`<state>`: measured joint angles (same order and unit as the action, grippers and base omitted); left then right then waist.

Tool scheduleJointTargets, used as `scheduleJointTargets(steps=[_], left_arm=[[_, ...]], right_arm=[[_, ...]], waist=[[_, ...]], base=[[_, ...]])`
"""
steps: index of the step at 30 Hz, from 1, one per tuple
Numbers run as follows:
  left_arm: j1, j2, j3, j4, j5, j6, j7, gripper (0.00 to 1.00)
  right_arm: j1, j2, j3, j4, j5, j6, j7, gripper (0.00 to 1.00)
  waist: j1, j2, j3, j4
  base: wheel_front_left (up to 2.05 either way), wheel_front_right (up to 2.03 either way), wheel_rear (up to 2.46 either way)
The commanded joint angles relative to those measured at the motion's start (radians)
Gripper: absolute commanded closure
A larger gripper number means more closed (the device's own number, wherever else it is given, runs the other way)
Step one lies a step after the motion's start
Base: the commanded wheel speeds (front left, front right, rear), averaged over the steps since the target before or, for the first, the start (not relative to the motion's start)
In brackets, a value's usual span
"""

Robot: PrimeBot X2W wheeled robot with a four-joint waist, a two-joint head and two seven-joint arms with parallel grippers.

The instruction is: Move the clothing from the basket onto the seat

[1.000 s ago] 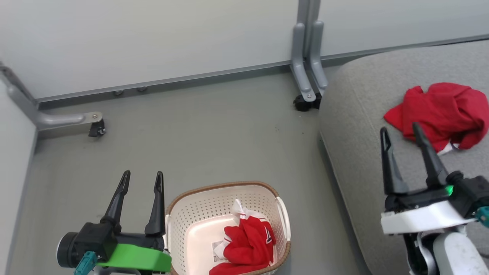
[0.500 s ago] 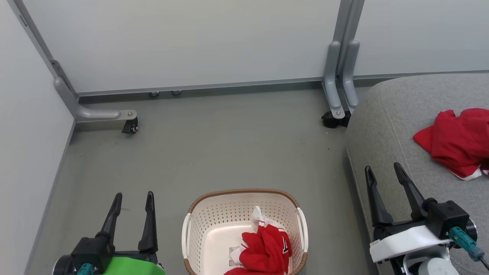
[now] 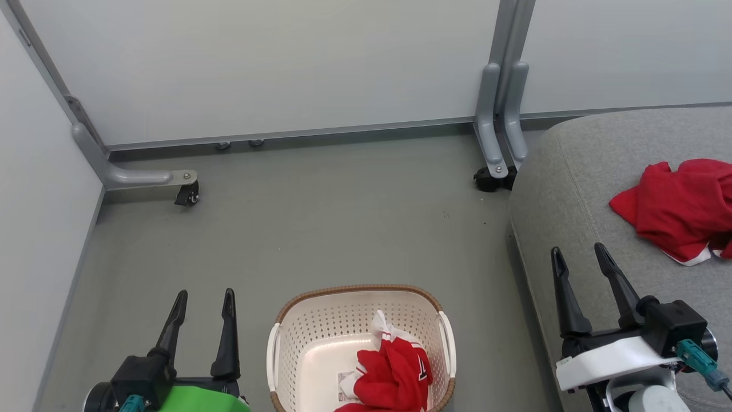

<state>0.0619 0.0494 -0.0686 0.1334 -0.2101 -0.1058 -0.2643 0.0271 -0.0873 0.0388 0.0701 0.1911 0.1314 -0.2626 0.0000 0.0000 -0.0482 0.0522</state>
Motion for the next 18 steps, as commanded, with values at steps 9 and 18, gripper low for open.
scheduleJointTargets(steps=[9, 18], left_arm=[[0.014, 0.002, -0.003, 0.01, 0.002, -0.003, 0.0, 0.0], [0.018, 0.002, -0.009, 0.01, -0.007, -0.006, 0.0, 0.0]], right_arm=[[-0.006, 0.002, -0.001, 0.002, 0.011, -0.001, -0.003, 0.0], [-0.007, -0.012, 0.006, -0.005, 0.007, -0.001, -0.003, 0.0]], waist=[[0.0, 0.0, -0.002, -0.018], [0.0, 0.0, 0.001, -0.037]], base=[[0.0, 0.0, 0.0], [0.0, 0.0, 0.0]])
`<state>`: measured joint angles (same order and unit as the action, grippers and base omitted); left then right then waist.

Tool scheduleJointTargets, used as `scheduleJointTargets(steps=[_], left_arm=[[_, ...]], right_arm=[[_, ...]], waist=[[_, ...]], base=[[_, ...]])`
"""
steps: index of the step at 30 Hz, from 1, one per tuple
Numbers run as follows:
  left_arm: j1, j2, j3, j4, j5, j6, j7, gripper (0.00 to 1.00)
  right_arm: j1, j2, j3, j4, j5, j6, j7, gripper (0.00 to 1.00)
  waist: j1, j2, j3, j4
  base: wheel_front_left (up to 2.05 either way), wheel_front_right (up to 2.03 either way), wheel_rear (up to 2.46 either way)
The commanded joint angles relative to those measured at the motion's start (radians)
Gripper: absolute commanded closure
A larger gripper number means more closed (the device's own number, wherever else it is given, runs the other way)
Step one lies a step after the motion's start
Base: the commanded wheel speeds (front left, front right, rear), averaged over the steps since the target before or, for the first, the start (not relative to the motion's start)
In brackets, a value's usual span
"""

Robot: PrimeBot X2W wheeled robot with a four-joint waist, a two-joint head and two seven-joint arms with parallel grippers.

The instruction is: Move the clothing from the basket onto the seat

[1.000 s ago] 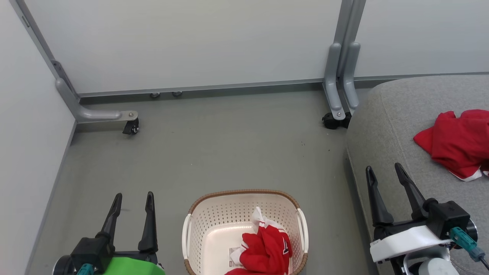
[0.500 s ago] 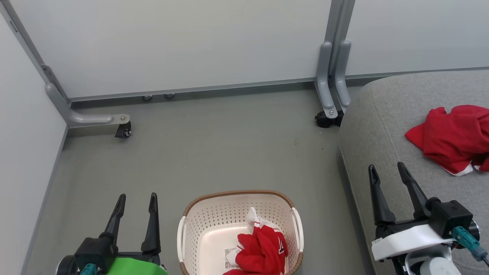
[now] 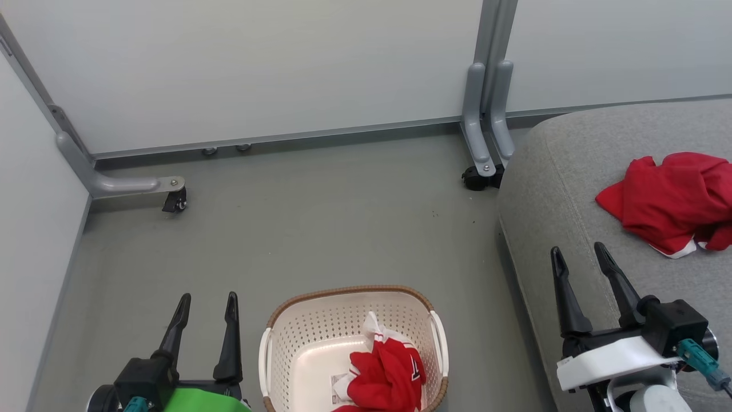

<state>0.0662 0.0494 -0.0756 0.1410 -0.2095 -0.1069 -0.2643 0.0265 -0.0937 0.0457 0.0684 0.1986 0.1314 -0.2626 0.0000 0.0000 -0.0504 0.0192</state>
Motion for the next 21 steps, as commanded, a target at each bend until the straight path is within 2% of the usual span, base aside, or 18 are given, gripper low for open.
scheduleJointTargets(steps=[1, 11, 21], left_arm=[[0.014, 0.002, -0.003, 0.002, -0.009, -0.005, 0.0, 0.0], [-0.031, 0.002, -0.022, 0.008, -0.002, -0.007, 0.0, 0.0], [-0.154, 0.002, -0.06, 0.033, 0.052, -0.012, 0.0, 0.0]], right_arm=[[-0.009, -0.008, -0.003, -0.006, -0.002, -0.001, -0.003, 0.0], [-0.021, -0.022, -0.019, -0.028, -0.007, -0.001, -0.003, 0.0], [-0.109, -0.026, -0.061, -0.072, -0.017, -0.001, -0.003, 0.0]], waist=[[0.0, 0.0, 0.007, -0.01], [0.0, 0.0, 0.092, -0.06], [0.0, 0.0, 0.294, -0.15]], base=[[0.0, 0.0, 0.0], [0.0, 0.0, 0.0], [0.0, 0.0, 0.0]])
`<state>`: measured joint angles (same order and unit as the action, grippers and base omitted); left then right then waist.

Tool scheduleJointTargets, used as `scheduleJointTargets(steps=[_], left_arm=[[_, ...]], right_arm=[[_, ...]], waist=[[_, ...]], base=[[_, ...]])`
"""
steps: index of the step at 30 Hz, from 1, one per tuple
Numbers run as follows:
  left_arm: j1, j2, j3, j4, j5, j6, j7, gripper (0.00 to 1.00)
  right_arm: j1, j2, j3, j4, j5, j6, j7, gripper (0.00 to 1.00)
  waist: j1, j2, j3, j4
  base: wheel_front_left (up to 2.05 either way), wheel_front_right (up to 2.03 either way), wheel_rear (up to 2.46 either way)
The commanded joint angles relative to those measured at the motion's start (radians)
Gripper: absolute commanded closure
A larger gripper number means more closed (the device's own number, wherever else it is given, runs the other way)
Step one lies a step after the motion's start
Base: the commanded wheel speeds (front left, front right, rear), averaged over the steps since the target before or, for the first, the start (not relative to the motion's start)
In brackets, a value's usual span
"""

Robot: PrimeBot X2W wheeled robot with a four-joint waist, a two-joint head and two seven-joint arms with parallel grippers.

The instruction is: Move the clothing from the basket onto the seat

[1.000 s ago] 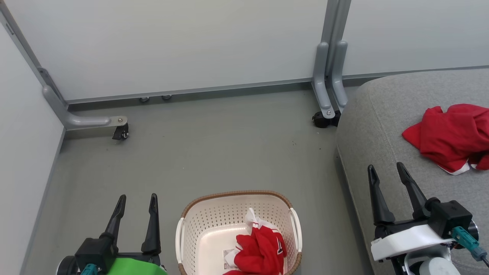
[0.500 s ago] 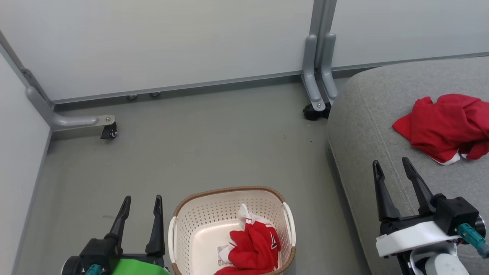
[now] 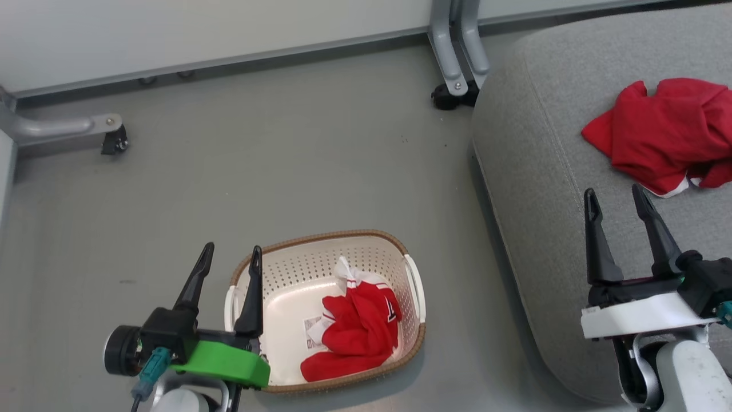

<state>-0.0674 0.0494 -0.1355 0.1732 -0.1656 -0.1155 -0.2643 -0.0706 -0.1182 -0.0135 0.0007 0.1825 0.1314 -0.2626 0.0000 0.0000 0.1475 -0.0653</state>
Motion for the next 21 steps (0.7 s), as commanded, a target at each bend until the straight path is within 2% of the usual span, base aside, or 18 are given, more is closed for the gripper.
scheduleJointTargets(steps=[1, 6, 13, 21], left_arm=[[-0.038, 0.002, -0.005, 0.007, 0.02, -0.005, 0.0, 0.0], [-0.14, 0.003, -0.036, 0.091, 0.061, -0.011, 0.0, 0.0], [-0.349, 0.032, -0.153, 0.38, 0.107, -0.016, 0.0, 0.0], [-0.616, 0.036, -0.278, 0.72, 0.055, -0.016, 0.0, 0.0]], right_arm=[[-0.024, 0.0, -0.009, -0.012, -0.005, -0.001, -0.003, 0.0], [-0.074, 0.008, -0.023, -0.058, -0.016, -0.001, -0.003, 0.0], [-0.12, 0.022, 0.024, -0.125, -0.033, -0.001, -0.003, 0.0], [-0.164, 0.034, 0.043, -0.202, -0.043, -0.001, -0.003, 0.0]], waist=[[0.0, 0.0, 0.123, -0.077], [0.0, 0.0, 0.249, -0.119], [0.0, 0.0, 0.417, -0.166], [0.0, 0.0, 0.605, -0.207]], base=[[0.0, 0.0, 0.0], [0.0, 0.0, 0.0], [0.0, 0.0, 0.0], [0.0, 0.0, 0.0]])
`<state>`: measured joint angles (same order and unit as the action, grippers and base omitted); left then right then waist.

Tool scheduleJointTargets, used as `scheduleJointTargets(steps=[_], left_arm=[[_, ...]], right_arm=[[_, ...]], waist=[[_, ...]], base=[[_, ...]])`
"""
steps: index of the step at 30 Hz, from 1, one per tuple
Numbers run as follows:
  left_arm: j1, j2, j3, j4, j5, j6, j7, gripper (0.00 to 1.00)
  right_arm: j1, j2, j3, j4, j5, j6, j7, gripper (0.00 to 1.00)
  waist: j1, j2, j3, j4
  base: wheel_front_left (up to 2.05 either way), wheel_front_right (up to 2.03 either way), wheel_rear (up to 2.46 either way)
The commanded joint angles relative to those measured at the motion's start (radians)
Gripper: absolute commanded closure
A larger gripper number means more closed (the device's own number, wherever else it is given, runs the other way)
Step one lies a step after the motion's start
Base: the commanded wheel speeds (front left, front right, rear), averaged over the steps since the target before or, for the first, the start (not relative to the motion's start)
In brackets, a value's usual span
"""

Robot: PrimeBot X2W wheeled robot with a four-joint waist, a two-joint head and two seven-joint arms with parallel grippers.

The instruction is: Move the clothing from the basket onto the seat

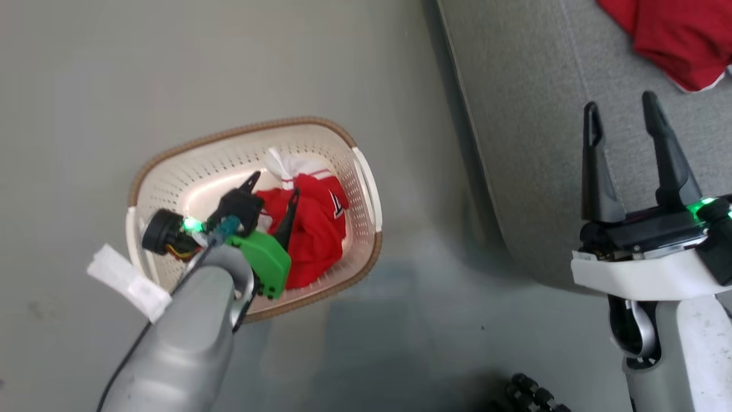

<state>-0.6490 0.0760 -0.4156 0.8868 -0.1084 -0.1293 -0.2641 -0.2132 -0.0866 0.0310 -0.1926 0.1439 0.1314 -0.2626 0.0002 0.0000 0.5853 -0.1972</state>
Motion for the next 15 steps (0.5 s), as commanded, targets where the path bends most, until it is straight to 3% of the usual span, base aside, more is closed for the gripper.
scheduleJointTargets(steps=[1, 8, 15], left_arm=[[-0.061, 0.009, 0.004, 0.044, -0.017, -0.002, 0.0, 0.0], [-0.226, -0.014, -0.009, 0.265, -0.134, -0.001, 0.031, 0.0], [-0.284, -0.022, -0.093, 0.314, -0.28, -0.001, 0.142, 0.0]], right_arm=[[-0.025, 0.005, -0.008, -0.02, -0.005, -0.001, -0.003, 0.0], [-0.044, 0.023, 0.002, -0.073, -0.004, -0.001, -0.003, 0.0], [-0.064, 0.028, 0.04, -0.081, 0.009, -0.001, -0.003, 0.0]], waist=[[-0.0002, 0.0, 0.187, -0.078], [-0.0002, 0.0, 0.305, -0.1], [-0.0002, 0.0, 0.368, -0.099]], base=[[0.0, 0.0, 0.0], [0.0, 0.0, 0.0], [0.0, 0.0, 0.0]])
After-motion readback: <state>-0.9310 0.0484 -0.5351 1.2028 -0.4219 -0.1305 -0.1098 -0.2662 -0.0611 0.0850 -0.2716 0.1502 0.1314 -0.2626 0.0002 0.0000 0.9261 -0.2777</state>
